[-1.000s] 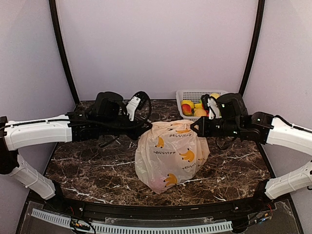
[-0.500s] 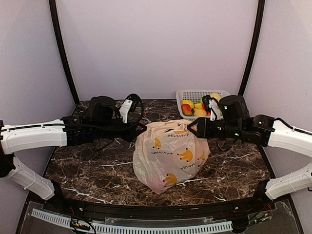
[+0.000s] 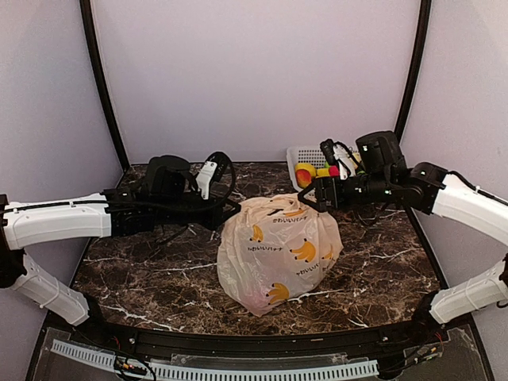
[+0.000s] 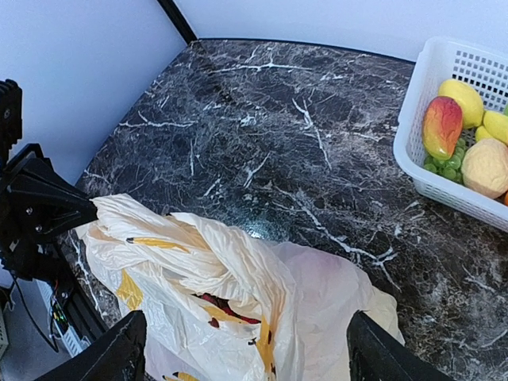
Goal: Untie the knot of the plastic bag and take out the fruit
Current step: Untie the bag handles from the takeout bag.
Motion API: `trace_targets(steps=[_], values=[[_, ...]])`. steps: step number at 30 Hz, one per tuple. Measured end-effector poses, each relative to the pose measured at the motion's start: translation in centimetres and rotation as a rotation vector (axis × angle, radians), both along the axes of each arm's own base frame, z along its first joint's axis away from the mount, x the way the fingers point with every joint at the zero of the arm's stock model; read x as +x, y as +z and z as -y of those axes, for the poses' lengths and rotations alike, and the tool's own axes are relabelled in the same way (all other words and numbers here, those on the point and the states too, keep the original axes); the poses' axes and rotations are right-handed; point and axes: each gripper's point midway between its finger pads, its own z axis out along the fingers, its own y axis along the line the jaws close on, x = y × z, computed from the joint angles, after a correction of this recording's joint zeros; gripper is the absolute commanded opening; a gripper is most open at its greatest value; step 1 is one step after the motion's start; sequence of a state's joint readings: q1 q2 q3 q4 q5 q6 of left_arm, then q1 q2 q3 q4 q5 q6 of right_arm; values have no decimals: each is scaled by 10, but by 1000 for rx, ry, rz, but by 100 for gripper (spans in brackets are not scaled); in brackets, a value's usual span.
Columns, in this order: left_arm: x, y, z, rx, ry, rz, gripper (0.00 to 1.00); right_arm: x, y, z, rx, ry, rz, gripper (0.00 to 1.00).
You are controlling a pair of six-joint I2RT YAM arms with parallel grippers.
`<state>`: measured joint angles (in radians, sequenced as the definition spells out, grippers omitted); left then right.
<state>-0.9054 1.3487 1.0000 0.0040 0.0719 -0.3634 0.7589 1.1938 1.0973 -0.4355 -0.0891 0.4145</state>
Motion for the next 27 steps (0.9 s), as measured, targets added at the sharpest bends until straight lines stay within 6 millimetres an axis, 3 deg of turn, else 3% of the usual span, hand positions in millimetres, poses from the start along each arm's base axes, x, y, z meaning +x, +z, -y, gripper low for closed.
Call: trace_targets(steps=[5, 16, 25, 27], values=[[0, 1, 3, 6, -16, 1, 1, 8, -15, -12, -47, 90, -48, 64], [-2, -3, 6, 13, -35, -2, 1, 23, -31, -18, -79, 181, -107, 61], [-2, -7, 7, 25, -49, -1, 1, 32, -36, -33, -79, 255, -120, 39], [-2, -7, 8, 23, -50, 1, 1, 31, -39, -34, -80, 264, -135, 30]])
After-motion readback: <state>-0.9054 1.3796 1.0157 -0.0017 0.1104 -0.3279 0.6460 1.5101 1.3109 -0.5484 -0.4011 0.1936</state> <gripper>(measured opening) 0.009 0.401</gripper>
